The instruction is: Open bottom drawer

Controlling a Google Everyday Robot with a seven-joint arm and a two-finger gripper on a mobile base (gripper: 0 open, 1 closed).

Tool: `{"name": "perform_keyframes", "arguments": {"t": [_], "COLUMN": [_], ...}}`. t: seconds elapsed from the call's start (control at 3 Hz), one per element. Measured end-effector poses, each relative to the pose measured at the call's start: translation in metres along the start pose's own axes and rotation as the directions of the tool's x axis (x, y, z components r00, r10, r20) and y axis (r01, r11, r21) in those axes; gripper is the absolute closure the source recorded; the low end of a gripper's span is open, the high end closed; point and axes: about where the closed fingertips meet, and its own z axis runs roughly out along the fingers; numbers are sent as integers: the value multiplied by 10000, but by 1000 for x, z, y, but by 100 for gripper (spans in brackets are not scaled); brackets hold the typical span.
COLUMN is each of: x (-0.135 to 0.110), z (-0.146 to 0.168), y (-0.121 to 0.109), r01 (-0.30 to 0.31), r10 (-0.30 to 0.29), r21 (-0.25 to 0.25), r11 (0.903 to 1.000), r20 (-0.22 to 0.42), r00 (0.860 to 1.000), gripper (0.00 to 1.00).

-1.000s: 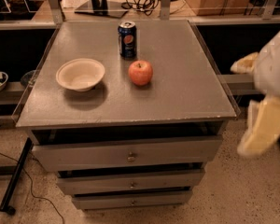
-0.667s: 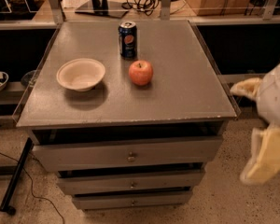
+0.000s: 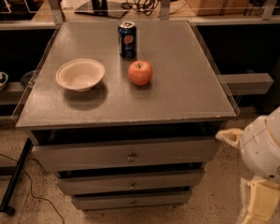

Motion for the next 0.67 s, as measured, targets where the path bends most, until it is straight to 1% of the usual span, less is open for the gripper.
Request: {"name": "perform_keyframes", "arguments": {"t": [0.33,0.67], "x": [2,0], "z": [6,19], "y": [4,14], "r01": [-2,188], "r10": [1,-190], "r21": [-98,-101], "r11": [10000,9998], "r20": [-46,-153], "r00": [10000,9997], "gripper": [0,0]}}
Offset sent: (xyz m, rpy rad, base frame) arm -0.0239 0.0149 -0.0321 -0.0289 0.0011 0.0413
